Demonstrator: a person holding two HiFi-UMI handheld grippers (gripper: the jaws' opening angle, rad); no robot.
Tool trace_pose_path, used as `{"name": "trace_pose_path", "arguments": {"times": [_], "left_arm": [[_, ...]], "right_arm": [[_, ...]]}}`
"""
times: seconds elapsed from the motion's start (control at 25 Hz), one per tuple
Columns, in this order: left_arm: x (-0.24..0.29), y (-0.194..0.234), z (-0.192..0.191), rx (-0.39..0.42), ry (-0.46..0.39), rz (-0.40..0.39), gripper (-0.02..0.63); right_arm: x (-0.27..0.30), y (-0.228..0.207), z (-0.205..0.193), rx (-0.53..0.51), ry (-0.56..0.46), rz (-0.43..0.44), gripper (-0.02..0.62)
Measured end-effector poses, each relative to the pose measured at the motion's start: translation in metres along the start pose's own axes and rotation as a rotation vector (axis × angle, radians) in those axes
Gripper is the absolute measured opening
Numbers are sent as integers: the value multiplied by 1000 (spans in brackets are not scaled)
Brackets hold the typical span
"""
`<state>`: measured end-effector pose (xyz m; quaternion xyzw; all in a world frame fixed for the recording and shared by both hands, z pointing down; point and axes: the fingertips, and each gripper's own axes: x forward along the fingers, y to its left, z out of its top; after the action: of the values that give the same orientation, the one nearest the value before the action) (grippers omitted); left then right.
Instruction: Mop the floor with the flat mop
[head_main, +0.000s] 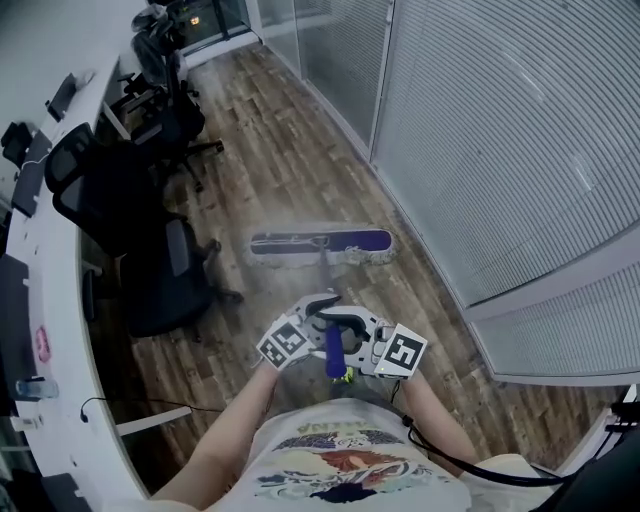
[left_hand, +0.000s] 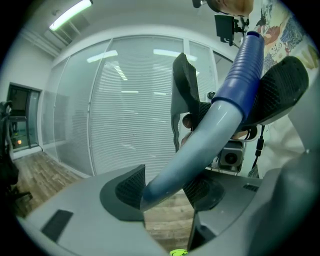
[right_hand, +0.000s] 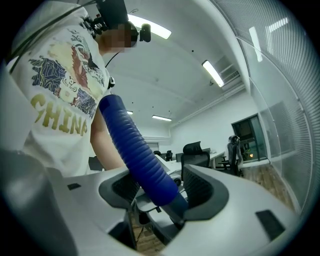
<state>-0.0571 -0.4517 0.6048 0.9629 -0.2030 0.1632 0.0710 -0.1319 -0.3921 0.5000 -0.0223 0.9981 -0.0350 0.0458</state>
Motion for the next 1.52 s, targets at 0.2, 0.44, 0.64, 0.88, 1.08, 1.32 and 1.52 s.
{"name": "trace_pose_path", "arguments": {"times": [0.2,0.44,0.64,0.88,1.08,1.32,1.52], "left_arm": [[18,49,5,-13,-6,34,199],[28,65,13,-31,-23,47,206],[22,54,10,-28,-12,47,207],[4,24,4,-44,-27,60,207],[-23,-21,-7,-55,-45,64,207],[-78,-98,-27,-69,-80,67,209],[-122,-172,-57,-65,-89,51,210]], "right_arm": [[3,-49,-3,2,11,31,249],[0,-67,3,-37,16,40,247],[-1,-55,0,33,38,9,247],[2,-20,-2,47,60,-4,247],[8,35,-5,48,75,-8,247],[27,130,-11,41,112,-9,247],[39,219,-28,48,118,-43,247]]}}
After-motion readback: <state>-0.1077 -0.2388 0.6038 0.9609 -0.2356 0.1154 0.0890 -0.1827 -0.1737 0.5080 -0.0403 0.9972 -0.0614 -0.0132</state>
